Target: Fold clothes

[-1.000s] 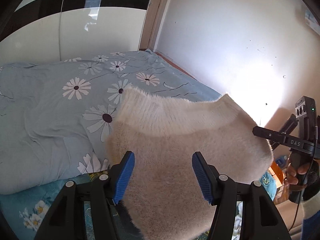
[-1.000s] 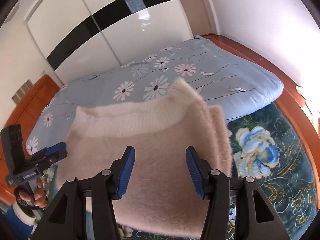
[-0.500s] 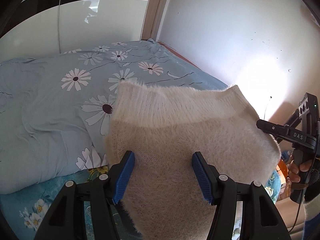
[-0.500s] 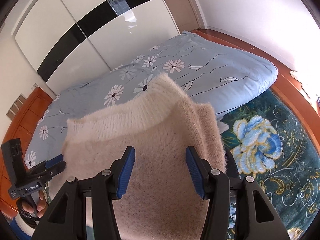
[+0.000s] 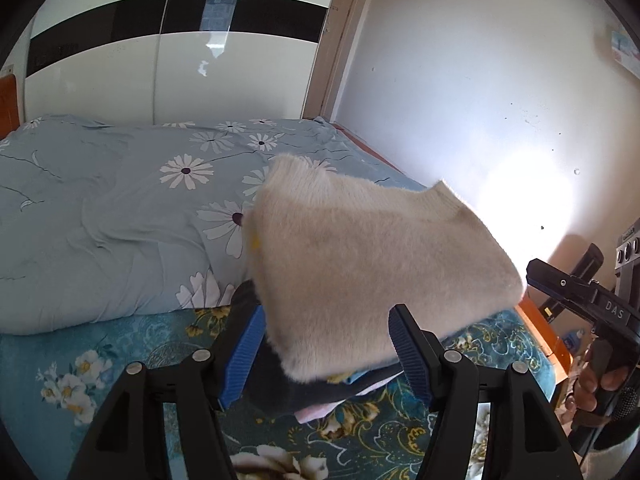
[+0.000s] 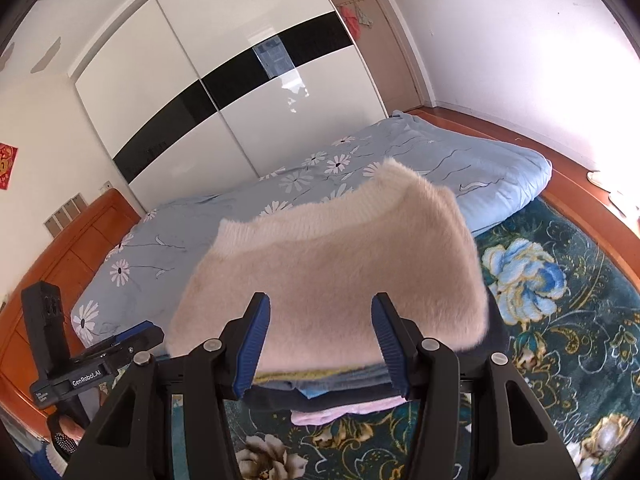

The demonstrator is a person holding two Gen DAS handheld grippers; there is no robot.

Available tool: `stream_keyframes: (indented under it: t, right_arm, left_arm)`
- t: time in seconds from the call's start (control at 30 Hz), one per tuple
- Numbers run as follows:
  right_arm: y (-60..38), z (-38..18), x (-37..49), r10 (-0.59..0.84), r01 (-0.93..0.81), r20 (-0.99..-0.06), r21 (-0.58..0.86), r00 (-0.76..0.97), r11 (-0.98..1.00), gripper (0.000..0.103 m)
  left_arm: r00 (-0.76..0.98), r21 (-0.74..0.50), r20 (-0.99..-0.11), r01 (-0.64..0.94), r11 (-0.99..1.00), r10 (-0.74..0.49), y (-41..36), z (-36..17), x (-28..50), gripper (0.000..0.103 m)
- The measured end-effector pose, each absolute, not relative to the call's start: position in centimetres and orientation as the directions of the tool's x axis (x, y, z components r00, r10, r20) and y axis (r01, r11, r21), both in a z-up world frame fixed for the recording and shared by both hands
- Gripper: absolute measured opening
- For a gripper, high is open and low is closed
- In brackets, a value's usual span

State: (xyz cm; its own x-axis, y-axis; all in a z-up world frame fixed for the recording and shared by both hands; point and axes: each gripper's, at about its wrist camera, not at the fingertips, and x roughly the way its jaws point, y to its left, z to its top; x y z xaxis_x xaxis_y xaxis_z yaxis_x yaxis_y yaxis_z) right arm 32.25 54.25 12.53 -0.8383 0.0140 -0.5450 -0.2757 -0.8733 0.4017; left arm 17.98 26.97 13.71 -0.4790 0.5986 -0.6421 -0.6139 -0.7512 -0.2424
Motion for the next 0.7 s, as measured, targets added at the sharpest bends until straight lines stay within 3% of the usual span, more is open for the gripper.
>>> stream_keyframes:
  t: [0.23, 0.37, 0.7]
  right_arm:
    - [51.9, 7.6, 31.5, -0.005, -0.311, -0.635, 0.385, -0.773, -0.869, 0.054]
    - [51.6, 6.7, 30.9, 0.055, -0.351, -0.669, 0.316, -0.741, -0.881, 0.054]
    - [51.9, 5.6, 30.1, 0.084, -0.361, -0.687, 0.271, -0.722, -0.892, 0.057]
  left_arm:
    - [-0.442, -0.185, -0.716, -0.626, -0.758, 0.540, 27.7, 9.3, 19.6, 0.069]
    - [-0.425, -0.195, -0.741, -0.604, -0.773, 0.519, 28.5, 7.9, 19.0, 0.069]
    - [-0.441, -0.227, -0.726, -0.571, -0.789, 0.528, 29.9, 6.8, 19.0, 0.103]
